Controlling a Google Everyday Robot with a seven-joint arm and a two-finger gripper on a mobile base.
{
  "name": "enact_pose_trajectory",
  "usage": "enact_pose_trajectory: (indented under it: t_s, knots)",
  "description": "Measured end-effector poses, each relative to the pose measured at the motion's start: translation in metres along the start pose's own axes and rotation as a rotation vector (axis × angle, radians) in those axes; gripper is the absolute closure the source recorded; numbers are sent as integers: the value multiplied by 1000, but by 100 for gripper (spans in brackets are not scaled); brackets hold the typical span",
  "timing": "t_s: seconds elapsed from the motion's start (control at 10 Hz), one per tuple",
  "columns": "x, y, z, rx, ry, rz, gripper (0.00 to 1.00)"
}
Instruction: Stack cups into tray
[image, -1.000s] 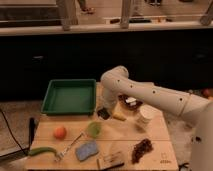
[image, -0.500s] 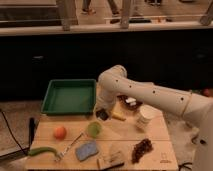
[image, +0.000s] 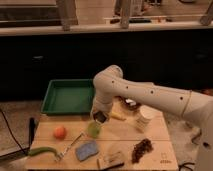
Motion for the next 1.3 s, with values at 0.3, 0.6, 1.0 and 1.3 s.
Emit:
enact_pose_trajectory:
  t_s: [0.3,0.6,1.0,1.3]
  knots:
    - [-17,-8,6,-28,-32,-16,99]
    - [-32,-12,14,-45,-76,-20,99]
    - [-37,-14,29,-62,-138,-15,99]
    - [-33,-15,36,-68,-159,-7,91]
